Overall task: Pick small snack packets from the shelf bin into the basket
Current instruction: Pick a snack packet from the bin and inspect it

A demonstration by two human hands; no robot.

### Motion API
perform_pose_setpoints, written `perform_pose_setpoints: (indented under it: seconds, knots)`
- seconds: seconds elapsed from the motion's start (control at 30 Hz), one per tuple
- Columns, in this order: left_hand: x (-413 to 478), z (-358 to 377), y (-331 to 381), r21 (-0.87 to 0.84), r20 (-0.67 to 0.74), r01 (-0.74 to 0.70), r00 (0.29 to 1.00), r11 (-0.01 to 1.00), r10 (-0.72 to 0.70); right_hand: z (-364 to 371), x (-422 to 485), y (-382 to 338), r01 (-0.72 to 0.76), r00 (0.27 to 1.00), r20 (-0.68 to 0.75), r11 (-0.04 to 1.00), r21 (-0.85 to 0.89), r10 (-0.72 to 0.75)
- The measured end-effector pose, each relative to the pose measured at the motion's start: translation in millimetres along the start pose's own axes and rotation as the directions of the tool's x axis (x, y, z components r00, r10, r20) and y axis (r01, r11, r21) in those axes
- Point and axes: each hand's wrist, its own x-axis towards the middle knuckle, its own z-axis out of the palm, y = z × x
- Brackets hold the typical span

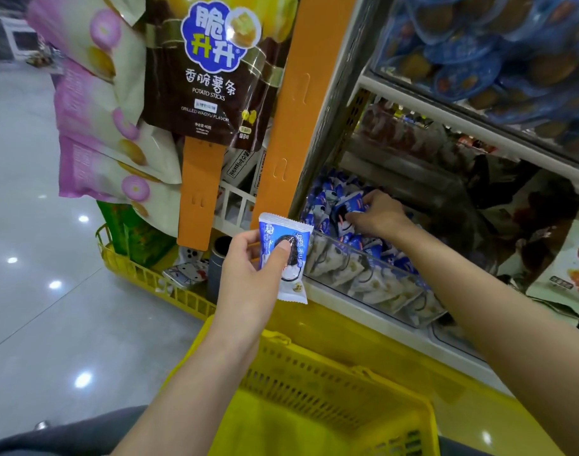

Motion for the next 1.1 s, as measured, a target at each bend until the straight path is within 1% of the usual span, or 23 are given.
perform_pose_setpoints:
  seconds: [0.13, 0.27, 0.33, 0.4, 0.6, 0.67, 0.7, 0.77, 0.83, 0.9, 0.97, 1.03, 1.1]
  knots:
    - [-1, 2, -1, 0.003, 0.004, 0.022, 1.000, 1.000, -0.022, -1, 0, -4, 0.076, 0.995, 0.071, 0.996, -0.047, -0.073]
    - [-1, 2, -1, -0.002, 0.008, 0.035, 0.999, 0.999, -0.035, 12, 8, -12, 0.098, 0.994, 0.062, 0.987, -0.131, -0.090]
    - [0, 2, -1, 0.001, 0.006, 0.034, 0.999, 0.999, -0.034, 18, 12, -12, 0.114, 0.993, 0.034, 0.988, -0.101, -0.111]
    - [1, 1, -1, 0.004, 0.005, 0.026, 1.000, 1.000, -0.026, 22, 16, -13, 0.114, 0.993, 0.035, 0.992, -0.062, -0.112]
    - [1, 3, -1, 0.006, 0.031, 0.021, 0.999, 1.000, -0.021, 11, 13, -13, 0.098, 0.974, 0.206, 0.995, -0.037, -0.088]
    - [0, 5, -3, 0.010, 0.052, 0.023, 0.998, 1.000, -0.024, 6, 6, -11, 0.124, 0.975, 0.191, 0.991, -0.051, -0.112]
    - [-1, 6, -4, 0.016, 0.061, 0.022, 0.998, 1.000, -0.023, 4, -1, -11, 0.150, 0.980, 0.139, 0.988, -0.036, -0.144]
    - [-2, 8, -6, 0.033, 0.073, 0.019, 0.997, 0.999, -0.021, 2, -17, -12, 0.233, 0.972, -0.027, 0.971, 0.063, -0.231]
    - [-4, 9, -9, 0.041, 0.083, 0.032, 0.996, 0.999, -0.035, 2, -41, -11, 0.334, 0.935, -0.196, 0.919, 0.211, -0.295]
    - [-6, 10, -12, 0.051, 0.104, 0.056, 0.993, 0.997, -0.062, 2, -73, -7, 0.433, 0.895, -0.265, 0.844, 0.316, -0.360]
    - [-10, 12, -15, 0.068, 0.139, 0.080, 0.986, 0.994, -0.089, 5, -105, 1, 0.472, 0.881, -0.236, 0.794, 0.383, -0.409]
    - [-16, 14, -18, 0.086, 0.188, 0.095, 0.976, 0.992, -0.110, 10, -132, 11, 0.436, 0.898, -0.152, 0.795, 0.421, -0.412]
    - [-22, 16, -21, 0.117, 0.229, 0.089, 0.967, 0.989, -0.114, 16, -148, 22, 0.365, 0.924, -0.078, 0.800, 0.476, -0.375]
